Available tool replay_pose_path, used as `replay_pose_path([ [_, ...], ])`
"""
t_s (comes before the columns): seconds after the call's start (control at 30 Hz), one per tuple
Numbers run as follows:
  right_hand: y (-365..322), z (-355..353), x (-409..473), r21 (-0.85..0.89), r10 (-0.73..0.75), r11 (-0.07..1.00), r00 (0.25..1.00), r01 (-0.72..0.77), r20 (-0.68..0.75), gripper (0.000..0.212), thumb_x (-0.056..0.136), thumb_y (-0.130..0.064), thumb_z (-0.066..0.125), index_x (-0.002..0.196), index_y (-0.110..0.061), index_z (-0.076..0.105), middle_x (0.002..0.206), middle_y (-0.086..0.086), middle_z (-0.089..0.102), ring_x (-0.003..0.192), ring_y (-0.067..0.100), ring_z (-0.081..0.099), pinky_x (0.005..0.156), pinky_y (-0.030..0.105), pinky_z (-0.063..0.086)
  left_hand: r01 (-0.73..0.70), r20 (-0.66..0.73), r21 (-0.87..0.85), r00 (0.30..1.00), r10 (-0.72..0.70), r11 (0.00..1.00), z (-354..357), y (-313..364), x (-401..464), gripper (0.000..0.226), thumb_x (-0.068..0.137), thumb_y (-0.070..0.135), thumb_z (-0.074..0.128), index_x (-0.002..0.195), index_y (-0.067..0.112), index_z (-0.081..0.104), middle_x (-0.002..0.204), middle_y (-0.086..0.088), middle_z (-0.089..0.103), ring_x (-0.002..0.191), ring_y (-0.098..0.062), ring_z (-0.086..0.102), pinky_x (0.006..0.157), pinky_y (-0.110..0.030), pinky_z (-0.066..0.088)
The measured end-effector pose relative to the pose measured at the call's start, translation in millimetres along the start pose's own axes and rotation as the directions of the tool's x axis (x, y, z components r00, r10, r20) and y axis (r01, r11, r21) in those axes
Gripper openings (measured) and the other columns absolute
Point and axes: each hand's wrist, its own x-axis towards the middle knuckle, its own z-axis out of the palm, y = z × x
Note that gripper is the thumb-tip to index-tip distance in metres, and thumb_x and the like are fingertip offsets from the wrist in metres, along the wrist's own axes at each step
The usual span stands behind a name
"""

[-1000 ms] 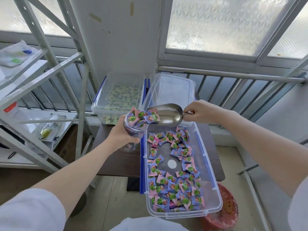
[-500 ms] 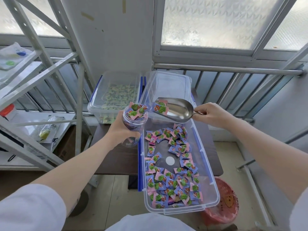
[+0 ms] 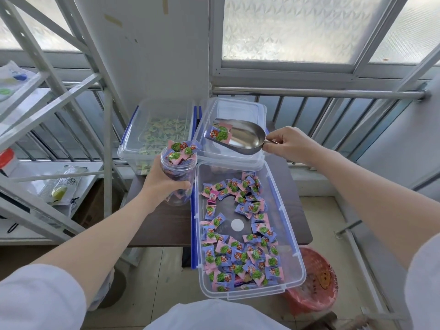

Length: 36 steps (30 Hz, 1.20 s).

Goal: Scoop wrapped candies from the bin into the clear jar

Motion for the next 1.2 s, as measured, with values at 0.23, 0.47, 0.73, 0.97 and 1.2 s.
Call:
replay_pose_path([
  [0.23,7,13,-11,0.018,0.033,0.999,0.999,-0.034,0.043,0.037,0.089,-0.025,0.056,0.059,-0.008,0.043,0.054,0.002,0.035,0.054,0.018,0.031,0.055,0.03,0.026,0.075,-0.107,0.011,0.992,-0.074,0.997,-7,-23,1,0.101,0.033,0.028,0.092,0.124,0.027,0.049,0.118,0.002,0.066,0.111,-0.018,0.062,0.097,-0.044,0.052],
  [0.47,22,56,-32,0.012,0.094,0.995,0.98,-0.098,0.174,0.033,0.088,-0.023,0.055,0.059,-0.011,0.042,0.051,-0.002,0.036,0.051,0.015,0.03,0.052,0.029,0.025,0.151,-0.191,0.012,0.971,-0.146,0.988,-7,-43,-6,0.091,0.036,0.019,0.092,0.119,0.027,0.055,0.116,0.003,0.067,0.111,-0.02,0.062,0.099,-0.042,0.05],
  [0.73,31,111,-40,-0.059,0.165,0.986,0.94,-0.154,0.299,0.034,0.089,-0.023,0.05,0.059,-0.012,0.04,0.055,0.002,0.04,0.053,0.018,0.035,0.052,0.031,0.027,0.198,-0.232,0.005,0.954,-0.191,0.98,-5,-67,-3,0.096,0.03,0.026,0.091,0.118,0.033,0.054,0.113,0.006,0.069,0.108,-0.019,0.064,0.097,-0.044,0.051],
  [0.97,41,152,-31,-0.132,0.319,0.947,0.9,-0.292,0.296,0.025,0.094,-0.029,0.045,0.077,-0.012,0.051,0.079,0.008,0.057,0.073,0.028,0.055,0.06,0.034,0.04,0.221,-0.234,0.041,0.95,-0.206,0.974,4,-72,-1,0.088,0.05,0.008,0.092,0.127,0.027,0.053,0.111,0.007,0.066,0.104,-0.015,0.059,0.087,-0.026,0.043],
  [1.2,44,192,-24,-0.19,0.437,0.898,0.859,-0.397,0.268,0.03,0.098,-0.022,0.039,0.117,-0.005,0.053,0.11,0.019,0.062,0.101,0.036,0.061,0.077,0.037,0.045,0.246,-0.232,0.096,0.948,-0.218,0.965,12,-79,2,0.092,0.054,0.01,0.091,0.132,0.03,0.047,0.113,0.006,0.064,0.106,-0.016,0.057,0.09,-0.031,0.045],
])
